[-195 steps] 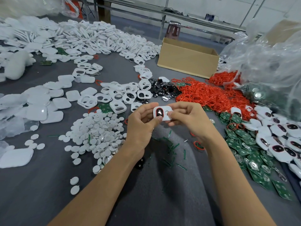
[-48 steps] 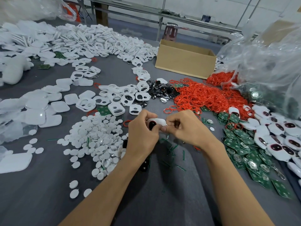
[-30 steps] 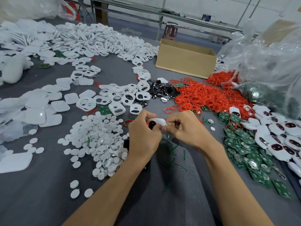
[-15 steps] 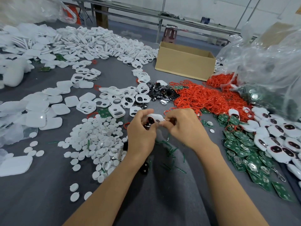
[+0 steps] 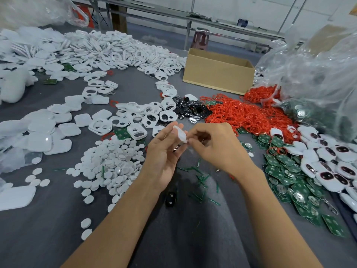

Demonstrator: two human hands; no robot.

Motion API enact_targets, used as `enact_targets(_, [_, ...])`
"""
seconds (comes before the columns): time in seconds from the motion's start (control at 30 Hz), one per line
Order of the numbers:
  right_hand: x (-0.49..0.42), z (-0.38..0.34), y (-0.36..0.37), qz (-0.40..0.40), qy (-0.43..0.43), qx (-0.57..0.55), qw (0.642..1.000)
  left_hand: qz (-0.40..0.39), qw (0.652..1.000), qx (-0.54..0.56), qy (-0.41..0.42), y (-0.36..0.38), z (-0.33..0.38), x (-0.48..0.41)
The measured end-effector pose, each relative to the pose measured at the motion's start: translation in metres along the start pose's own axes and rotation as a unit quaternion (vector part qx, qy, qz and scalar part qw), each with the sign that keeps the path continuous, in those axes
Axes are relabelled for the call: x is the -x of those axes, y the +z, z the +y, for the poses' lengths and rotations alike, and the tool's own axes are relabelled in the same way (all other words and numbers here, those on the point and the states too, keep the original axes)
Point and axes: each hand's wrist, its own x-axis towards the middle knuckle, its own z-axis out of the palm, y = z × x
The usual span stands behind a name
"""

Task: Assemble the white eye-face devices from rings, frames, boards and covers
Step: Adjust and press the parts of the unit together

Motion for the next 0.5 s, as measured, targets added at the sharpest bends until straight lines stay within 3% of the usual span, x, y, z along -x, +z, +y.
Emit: enact_targets(0.5, [0.0006,0.003,-0.0062,-0.009,0.012,-0.03,0.999,-0.007,0.99,-0.137,0.034,0.0064,-0.0022,0.0072])
